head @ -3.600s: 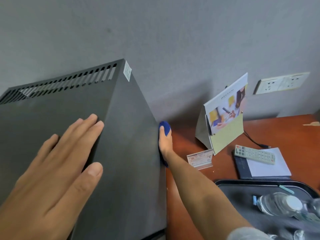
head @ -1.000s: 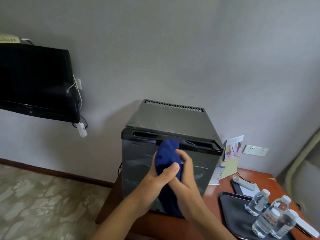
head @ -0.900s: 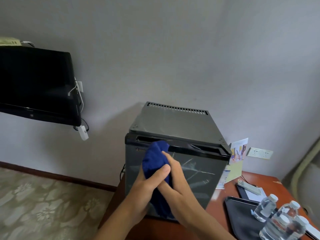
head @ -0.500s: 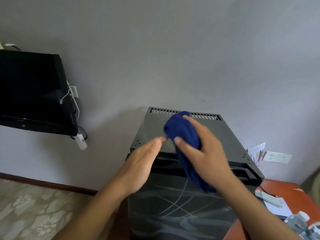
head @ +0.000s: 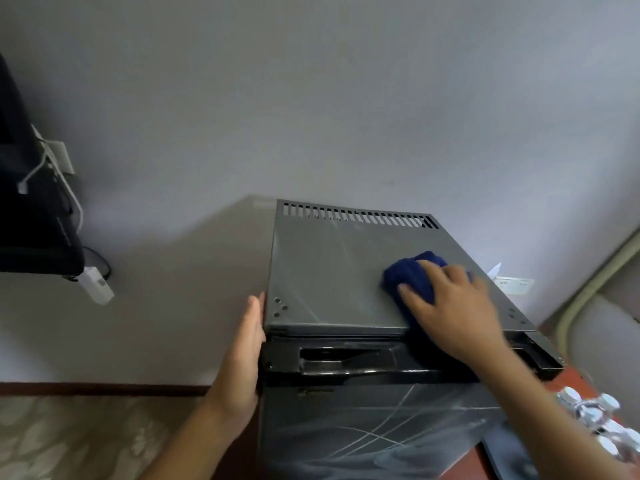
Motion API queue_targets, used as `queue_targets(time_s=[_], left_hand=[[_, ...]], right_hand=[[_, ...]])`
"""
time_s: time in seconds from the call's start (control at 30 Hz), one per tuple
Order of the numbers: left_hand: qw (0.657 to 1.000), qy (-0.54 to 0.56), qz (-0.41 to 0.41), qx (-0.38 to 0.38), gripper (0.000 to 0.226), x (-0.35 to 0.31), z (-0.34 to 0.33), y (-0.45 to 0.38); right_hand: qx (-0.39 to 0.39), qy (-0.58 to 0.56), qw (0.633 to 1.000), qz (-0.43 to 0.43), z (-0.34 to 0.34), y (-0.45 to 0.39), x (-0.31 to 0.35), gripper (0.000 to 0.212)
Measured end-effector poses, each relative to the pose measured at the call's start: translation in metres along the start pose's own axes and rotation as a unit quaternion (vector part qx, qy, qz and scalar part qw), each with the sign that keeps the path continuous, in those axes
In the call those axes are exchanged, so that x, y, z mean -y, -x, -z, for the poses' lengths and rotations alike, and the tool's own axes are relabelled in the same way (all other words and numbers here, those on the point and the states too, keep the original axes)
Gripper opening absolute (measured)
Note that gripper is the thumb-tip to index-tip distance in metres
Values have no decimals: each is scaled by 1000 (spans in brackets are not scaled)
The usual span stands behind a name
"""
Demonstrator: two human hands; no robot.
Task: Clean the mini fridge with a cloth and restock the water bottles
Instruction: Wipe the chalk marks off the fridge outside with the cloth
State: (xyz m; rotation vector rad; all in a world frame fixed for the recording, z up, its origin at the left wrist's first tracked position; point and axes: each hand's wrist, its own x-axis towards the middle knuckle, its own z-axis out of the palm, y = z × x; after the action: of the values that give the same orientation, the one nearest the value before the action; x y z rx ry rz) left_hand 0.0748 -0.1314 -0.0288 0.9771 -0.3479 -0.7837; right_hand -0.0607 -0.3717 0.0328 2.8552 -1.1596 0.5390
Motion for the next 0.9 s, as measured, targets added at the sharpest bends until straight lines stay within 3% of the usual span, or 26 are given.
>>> queue_targets(time_s=[0.1, 0.2, 0.3, 0.37, 0.47, 0.6, 0.67, 0.77, 0.9], left_hand=[[995, 95, 30, -3, 62, 1, 15, -10], [975, 214, -7, -57, 51, -4, 47, -16], [969, 242, -1, -52, 52, -24, 84, -21], [985, 165, 33, -31, 57, -31, 104, -34], [997, 52, 37, 33, 60, -40, 124, -51], [995, -59, 21, 84, 56, -44, 131, -63], [992, -78, 34, 97, 58, -42, 131, -67], [990, -86, 58, 93, 55, -33, 131, -76], [994, -69, 79, 25, 40, -28, 128, -95]], right_hand=[[14, -72, 994, 83, -9, 17, 113, 57], [77, -129, 950, 274, -11, 14, 221, 56], [37, -170, 922, 345, 1, 0, 265, 61], [-30, -189, 934, 301, 12, -11, 254, 60], [-90, -117, 975, 167, 24, -42, 200, 58], [-39, -67, 994, -81, 13, -88, 74, 54], [20, -22, 989, -144, -5, -98, 38, 56], [32, 4, 989, -146, -32, -124, 44, 63], [29, -24, 998, -56, -59, -176, 133, 57]])
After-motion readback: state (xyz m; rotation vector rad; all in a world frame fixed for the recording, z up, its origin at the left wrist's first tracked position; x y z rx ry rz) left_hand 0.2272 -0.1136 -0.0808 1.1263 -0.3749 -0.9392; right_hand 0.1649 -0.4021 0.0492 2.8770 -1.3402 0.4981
